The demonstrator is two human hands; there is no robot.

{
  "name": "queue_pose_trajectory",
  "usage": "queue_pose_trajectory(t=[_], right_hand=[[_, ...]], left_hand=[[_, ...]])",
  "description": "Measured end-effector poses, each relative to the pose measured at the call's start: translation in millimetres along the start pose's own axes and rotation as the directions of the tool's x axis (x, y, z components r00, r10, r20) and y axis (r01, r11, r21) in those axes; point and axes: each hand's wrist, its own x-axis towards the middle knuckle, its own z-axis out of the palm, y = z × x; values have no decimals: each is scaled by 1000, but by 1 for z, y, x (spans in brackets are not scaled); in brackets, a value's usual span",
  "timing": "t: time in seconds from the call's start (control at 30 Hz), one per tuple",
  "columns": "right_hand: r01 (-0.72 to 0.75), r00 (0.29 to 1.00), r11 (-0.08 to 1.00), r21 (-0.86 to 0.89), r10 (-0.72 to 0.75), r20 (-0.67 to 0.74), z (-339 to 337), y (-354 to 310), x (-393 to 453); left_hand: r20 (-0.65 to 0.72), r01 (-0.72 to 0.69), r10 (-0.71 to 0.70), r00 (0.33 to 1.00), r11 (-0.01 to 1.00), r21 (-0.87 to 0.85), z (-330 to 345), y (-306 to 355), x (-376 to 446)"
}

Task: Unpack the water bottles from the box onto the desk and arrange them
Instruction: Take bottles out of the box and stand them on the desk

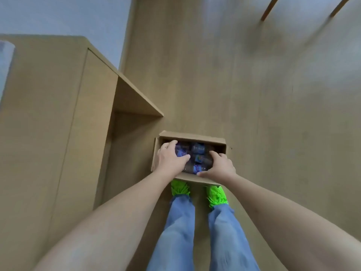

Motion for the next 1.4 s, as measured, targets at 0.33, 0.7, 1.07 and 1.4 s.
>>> queue_pose_trajectory(t=[0.33,0.7,1.07,1.4], right_hand=[[-150,980,989,17,147,134,137,46,165],[-398,856,336,854,471,213,203,60,329],[-261,828,-241,935,442,346,223,42,403],[-283,810,-308,908,430,398,216,42,399]], left_hand=[[178,288,-260,949,946,-151,141,-116,146],[150,485,-490,859,681,-549,242,-157,267],[264,549,-657,706,273,-790,285,-171,325],[225,547,-689,689,290,-785,280,-175,321]])
